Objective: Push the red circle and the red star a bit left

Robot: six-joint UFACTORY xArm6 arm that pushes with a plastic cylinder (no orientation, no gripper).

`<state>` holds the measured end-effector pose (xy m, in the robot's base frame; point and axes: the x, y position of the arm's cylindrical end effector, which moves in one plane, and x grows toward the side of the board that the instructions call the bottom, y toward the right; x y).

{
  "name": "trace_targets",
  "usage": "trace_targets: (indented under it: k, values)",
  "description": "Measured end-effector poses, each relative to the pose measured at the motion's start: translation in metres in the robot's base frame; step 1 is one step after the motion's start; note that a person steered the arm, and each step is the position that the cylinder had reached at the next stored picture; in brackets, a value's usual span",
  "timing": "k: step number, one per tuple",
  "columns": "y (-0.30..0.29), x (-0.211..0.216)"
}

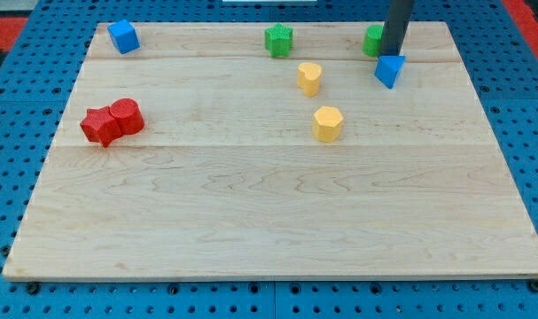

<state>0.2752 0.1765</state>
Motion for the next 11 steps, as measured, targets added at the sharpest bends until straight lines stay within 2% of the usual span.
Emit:
trace_targets:
  k: [1,3,5,7,10,11]
  values:
    - [0.0,0.0]
    - [-0.016,0.036]
    - [-0.057,0.037]
    - [-0.073,0.047]
    - [-0.137,0.112]
    - [-0.148,0.114]
